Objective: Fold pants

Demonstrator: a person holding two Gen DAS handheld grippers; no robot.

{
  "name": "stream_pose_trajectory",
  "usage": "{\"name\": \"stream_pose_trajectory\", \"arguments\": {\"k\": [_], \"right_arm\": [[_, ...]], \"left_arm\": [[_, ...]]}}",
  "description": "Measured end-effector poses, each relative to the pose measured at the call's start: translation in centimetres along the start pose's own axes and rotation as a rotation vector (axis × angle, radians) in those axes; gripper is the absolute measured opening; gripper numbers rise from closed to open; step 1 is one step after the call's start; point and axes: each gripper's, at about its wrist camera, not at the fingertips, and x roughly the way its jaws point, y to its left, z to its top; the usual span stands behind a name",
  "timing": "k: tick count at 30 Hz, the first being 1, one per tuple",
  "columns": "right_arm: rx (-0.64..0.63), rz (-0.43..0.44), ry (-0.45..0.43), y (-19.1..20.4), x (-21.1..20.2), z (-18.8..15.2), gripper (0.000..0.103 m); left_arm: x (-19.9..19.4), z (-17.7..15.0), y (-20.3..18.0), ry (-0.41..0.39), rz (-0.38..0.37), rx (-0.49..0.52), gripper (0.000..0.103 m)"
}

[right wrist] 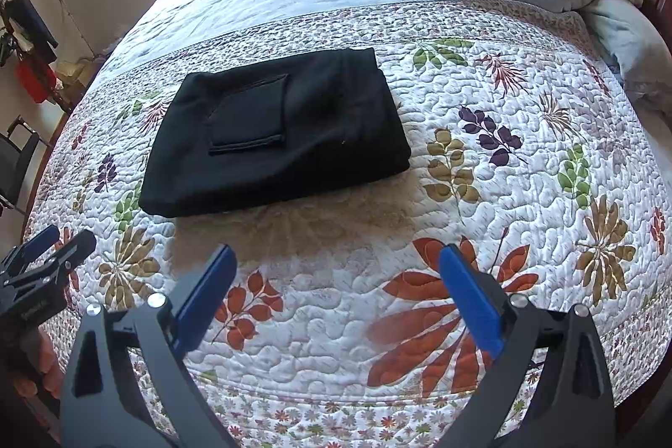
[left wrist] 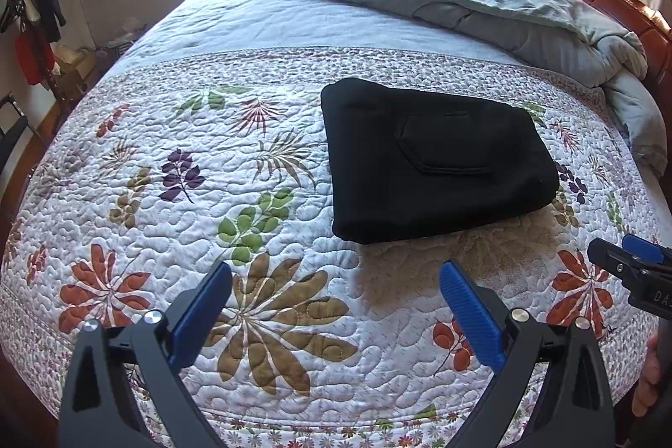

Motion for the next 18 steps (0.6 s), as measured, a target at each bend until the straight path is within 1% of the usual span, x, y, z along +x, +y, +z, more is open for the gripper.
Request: {"name": "stream_pose_trajectory", "arguments": {"k": [12, 18], "right_arm": [[0.012, -0.012, 0.03, -0.5, 1.1, -0.4, 0.097], [0.019, -0.015, 0.041, -0.7, 1.5, -0.7, 0.097]], "left_arm": [[-0.1, -0.1, 0.0, -0.011, -0.021, -0.007, 0.099], [-0.2, -0.2, 0.0, -0.009, -0.016, -0.016, 0.099]]}}
